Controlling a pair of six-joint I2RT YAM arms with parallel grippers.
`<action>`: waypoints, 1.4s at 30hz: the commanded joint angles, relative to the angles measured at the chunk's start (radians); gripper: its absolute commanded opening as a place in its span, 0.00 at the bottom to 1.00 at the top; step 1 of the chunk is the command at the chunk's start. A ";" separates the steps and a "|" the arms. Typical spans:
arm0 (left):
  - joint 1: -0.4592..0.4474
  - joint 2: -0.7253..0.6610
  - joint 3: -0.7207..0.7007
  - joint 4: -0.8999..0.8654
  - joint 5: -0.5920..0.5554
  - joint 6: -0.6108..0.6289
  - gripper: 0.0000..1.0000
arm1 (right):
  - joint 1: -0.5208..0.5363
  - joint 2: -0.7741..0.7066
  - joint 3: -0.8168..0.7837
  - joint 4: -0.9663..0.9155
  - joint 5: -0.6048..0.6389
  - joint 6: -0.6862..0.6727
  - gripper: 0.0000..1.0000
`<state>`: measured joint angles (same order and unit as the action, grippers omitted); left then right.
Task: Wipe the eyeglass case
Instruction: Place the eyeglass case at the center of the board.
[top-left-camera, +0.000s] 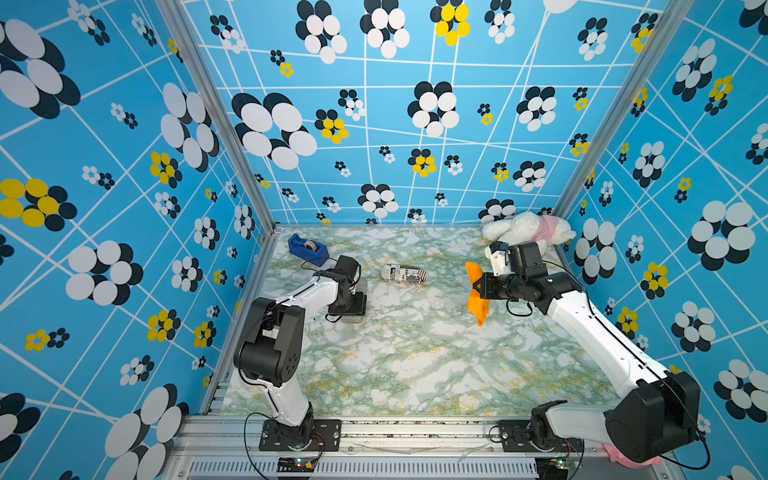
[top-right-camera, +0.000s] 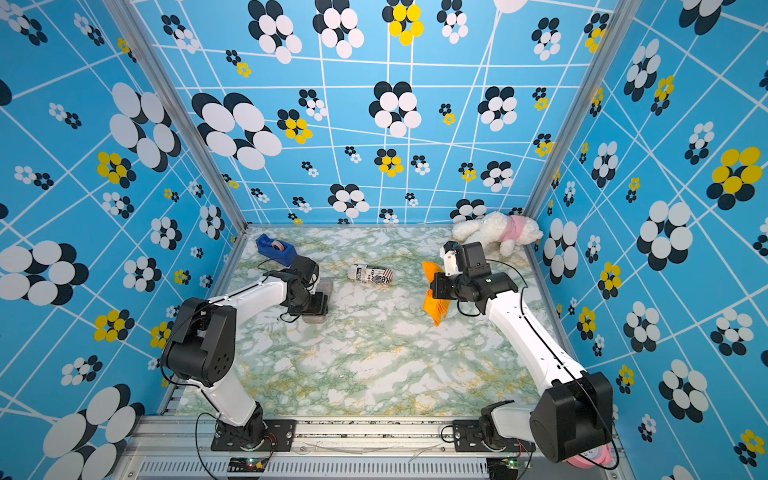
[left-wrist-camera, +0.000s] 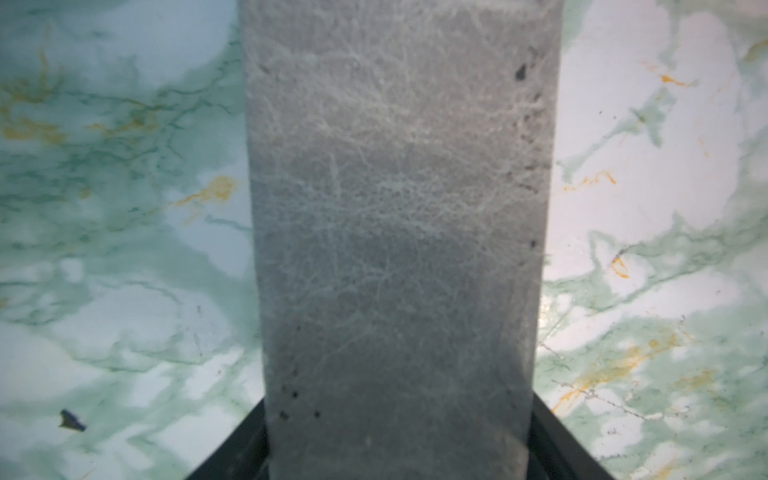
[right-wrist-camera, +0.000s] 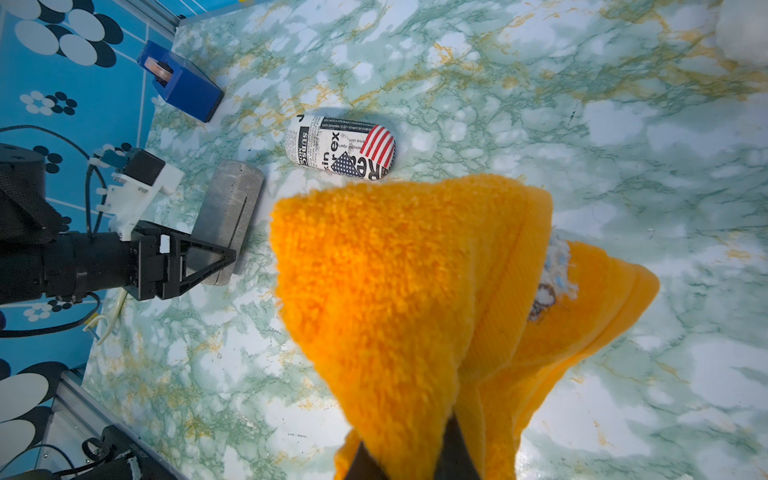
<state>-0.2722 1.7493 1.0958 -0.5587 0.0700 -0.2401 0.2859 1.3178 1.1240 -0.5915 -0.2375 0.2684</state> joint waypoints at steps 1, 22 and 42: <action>0.012 0.031 -0.004 -0.029 -0.012 0.000 0.15 | 0.007 -0.012 -0.013 0.015 -0.003 -0.020 0.00; 0.032 -0.044 0.018 -0.065 -0.037 0.034 0.77 | 0.007 -0.075 -0.026 0.007 -0.005 -0.020 0.00; -0.103 -0.230 0.192 -0.003 0.041 0.501 0.83 | 0.007 -0.130 -0.009 -0.008 0.023 -0.051 0.00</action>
<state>-0.3744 1.5082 1.2598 -0.6079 0.0280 0.0544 0.2859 1.1862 1.0889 -0.5949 -0.2356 0.2424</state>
